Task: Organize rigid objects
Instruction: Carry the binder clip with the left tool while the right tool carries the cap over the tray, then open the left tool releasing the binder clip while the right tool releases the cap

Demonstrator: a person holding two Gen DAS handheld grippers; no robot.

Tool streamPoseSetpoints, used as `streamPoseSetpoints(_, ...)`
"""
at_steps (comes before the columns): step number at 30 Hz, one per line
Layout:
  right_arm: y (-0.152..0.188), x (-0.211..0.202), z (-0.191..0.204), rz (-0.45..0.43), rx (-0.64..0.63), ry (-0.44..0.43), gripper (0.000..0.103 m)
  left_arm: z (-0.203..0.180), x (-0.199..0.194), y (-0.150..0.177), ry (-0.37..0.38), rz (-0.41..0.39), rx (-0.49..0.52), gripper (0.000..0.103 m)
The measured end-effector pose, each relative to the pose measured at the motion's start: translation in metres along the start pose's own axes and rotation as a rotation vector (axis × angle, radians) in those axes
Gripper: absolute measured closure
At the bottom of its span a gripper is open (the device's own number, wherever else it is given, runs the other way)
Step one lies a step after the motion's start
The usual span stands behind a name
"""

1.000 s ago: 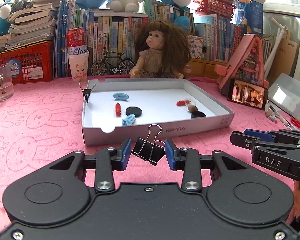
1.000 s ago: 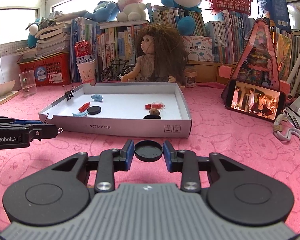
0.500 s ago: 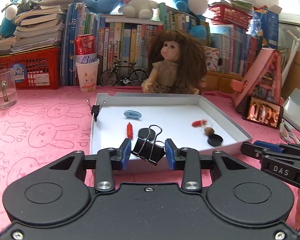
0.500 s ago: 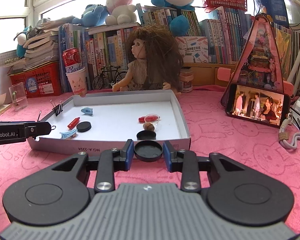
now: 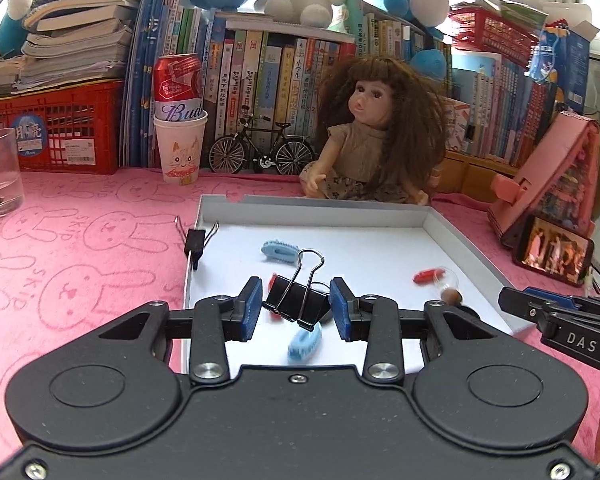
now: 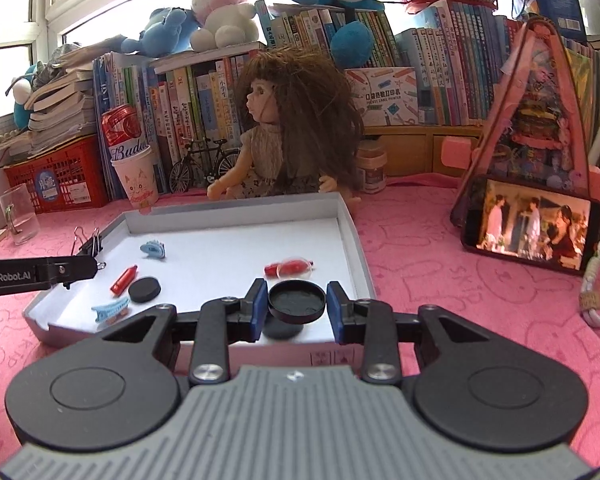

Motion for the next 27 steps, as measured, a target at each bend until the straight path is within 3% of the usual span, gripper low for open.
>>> streamPoseSetpoints(15, -0.029, 0.062, -0.010, 0.008, 0.080, -0.041, 0.066, 0.001, 0.072, -0.017, -0.013, 0.072, -0.049, 0.068)
streamPoseSetpoints(27, -0.033, 0.101, -0.006, 0.030, 0.041, -0.037, 0.066, -0.003, 0.106, -0.022, -0.049, 0.107, -0.033, 0.068)
Point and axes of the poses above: each gripper's, at about its wrist camera, not at the fingertips, and x roughly the way its jaws point, z to its left, y to its underside, the point moved 9 cm from there along x, roughly the way its jaws point, and after that the axes turned 9 degrees about -x, right-handed, at the moved point
